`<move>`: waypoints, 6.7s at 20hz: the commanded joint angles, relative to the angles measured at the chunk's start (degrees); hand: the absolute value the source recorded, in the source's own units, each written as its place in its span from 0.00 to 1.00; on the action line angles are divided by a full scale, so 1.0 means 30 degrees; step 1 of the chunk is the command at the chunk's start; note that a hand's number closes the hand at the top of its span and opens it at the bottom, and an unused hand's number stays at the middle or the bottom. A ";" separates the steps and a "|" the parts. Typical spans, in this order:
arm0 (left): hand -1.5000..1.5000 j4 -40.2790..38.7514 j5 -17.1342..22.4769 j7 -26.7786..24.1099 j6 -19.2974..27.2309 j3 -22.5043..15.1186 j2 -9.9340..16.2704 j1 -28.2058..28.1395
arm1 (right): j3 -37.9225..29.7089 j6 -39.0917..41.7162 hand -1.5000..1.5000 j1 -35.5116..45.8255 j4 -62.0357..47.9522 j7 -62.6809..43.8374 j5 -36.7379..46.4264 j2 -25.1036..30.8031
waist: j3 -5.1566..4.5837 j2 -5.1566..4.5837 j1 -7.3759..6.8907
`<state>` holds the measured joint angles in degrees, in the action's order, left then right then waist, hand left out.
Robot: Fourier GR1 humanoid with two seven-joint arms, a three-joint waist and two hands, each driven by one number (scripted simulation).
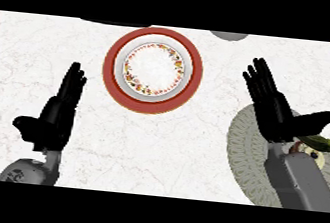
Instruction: Pick the cupcake from the placemat and place it in the plate
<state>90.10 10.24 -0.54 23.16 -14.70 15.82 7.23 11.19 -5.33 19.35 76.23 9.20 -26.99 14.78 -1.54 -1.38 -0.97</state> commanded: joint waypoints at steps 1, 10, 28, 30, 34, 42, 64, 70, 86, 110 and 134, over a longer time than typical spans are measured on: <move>0.50 -0.0426 0.0372 -0.0026 -0.0927 0.1062 0.1287 -0.0785 | -0.1043 -0.1991 0.00 -0.0536 0.0684 0.0352 0.0121 -0.0549 | 0.0500 0.0490 0.0333; 0.50 -0.1523 -0.1963 -0.0686 -0.0949 0.1413 0.4785 -0.3642 | -0.9778 -1.2508 0.00 -0.2987 0.1479 0.3699 0.1027 0.1067 | 0.0445 0.0790 0.1558; 0.50 -0.0875 -0.2078 -0.2384 -0.2309 0.1968 0.5254 -0.4611 | -0.1369 -1.7210 0.00 -1.5642 1.3563 -0.5463 0.8029 0.2496 | 0.0364 0.0414 0.0313; 0.50 -0.1408 -0.2291 -0.2683 -0.2365 0.1666 0.4840 -0.4357 | -0.2884 -1.6208 0.00 -1.5476 1.3390 -0.8168 0.7632 0.4990 | 0.0387 0.0329 0.0291; 0.50 -0.1625 -0.1702 -0.2625 -0.3190 0.2295 0.5300 -0.4318 | -0.2972 -1.5993 0.00 -1.6189 1.5244 -1.3216 0.8426 0.7516 | 0.0397 0.0330 0.0194; 0.50 -0.1610 -0.1926 -0.2531 -0.3590 0.3003 0.5312 -0.4047 | -0.4099 -1.1350 0.00 -1.3160 1.3311 -1.7824 0.6324 1.0106 | 0.0509 0.0449 0.0229; 0.50 -0.3905 -0.3736 -0.3159 -0.5111 0.4470 0.3134 -0.2827 | -0.3063 -0.3075 0.00 -0.8236 0.5548 -1.5683 0.7075 0.6869 | 0.0514 0.0439 0.0322; 0.50 -0.0800 -0.4760 -0.1654 -0.5071 0.4181 0.2140 -0.4659 | -0.3106 -0.2372 0.00 -0.6356 0.3857 -1.6702 0.8913 0.5506 | 0.0516 0.0457 0.0240; 0.50 -0.0308 -0.6481 -0.2376 -0.6277 0.5786 0.0858 -0.5200 | -0.5187 -0.1440 1.00 -0.6058 0.1986 -1.3460 1.1290 0.2516 | 0.0516 0.0471 0.0254; 0.50 -0.1391 -0.6869 -0.1814 -0.6687 0.6216 0.0454 -0.3919 | 0.2297 -0.1797 1.00 -0.2351 0.7987 -2.1234 2.7793 0.5008 | 0.0498 0.0561 0.0506; 0.50 -0.1571 -0.6994 -0.2444 -0.7376 0.6636 0.0070 -0.3828 | 0.3469 -0.0872 1.00 1.1744 0.0513 -2.1428 2.8250 -0.4832 | 0.0494 0.0330 -0.0278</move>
<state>86.33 -10.22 -7.48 0.52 5.73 17.26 -4.81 21.94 -1.63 48.81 89.47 -54.59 57.04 4.48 -0.06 -0.17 -1.31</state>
